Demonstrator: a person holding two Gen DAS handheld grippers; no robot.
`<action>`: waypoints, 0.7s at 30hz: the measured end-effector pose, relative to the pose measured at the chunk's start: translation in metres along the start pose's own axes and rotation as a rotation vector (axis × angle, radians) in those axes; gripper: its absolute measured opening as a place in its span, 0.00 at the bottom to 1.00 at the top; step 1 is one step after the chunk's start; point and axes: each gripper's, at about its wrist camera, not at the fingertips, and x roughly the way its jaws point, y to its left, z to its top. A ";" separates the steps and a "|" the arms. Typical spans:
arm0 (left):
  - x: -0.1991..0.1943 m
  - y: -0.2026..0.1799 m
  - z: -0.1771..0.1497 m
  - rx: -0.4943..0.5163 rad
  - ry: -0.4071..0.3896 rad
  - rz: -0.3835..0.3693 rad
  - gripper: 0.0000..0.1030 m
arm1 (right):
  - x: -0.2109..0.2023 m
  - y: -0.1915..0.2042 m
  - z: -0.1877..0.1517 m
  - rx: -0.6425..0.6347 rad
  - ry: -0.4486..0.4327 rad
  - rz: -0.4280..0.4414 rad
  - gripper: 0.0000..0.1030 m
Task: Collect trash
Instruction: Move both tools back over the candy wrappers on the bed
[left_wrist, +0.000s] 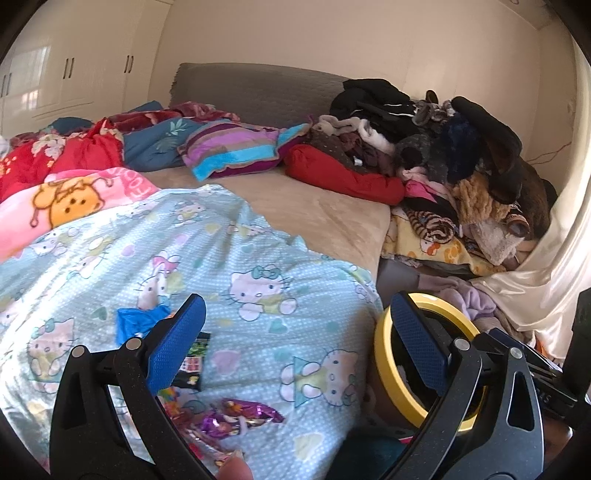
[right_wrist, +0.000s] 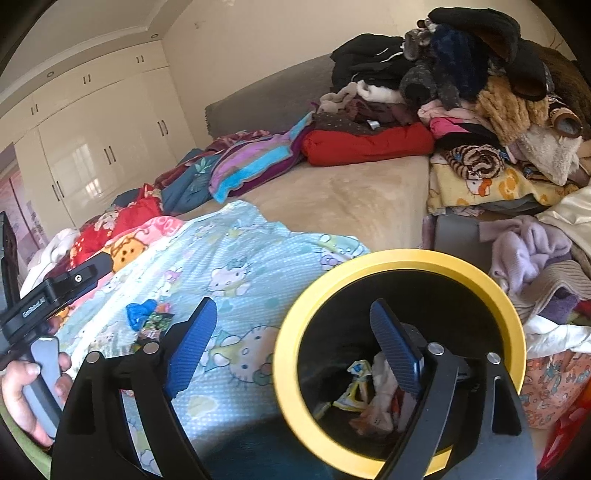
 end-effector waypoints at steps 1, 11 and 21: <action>-0.001 0.004 0.000 -0.008 0.000 -0.001 0.89 | 0.000 0.003 0.000 0.001 0.000 0.005 0.81; -0.006 0.031 0.002 -0.027 -0.018 0.031 0.89 | 0.005 0.035 -0.006 -0.039 0.018 0.038 0.83; -0.005 0.064 0.002 -0.068 -0.027 0.065 0.89 | 0.024 0.072 -0.020 -0.079 0.069 0.057 0.83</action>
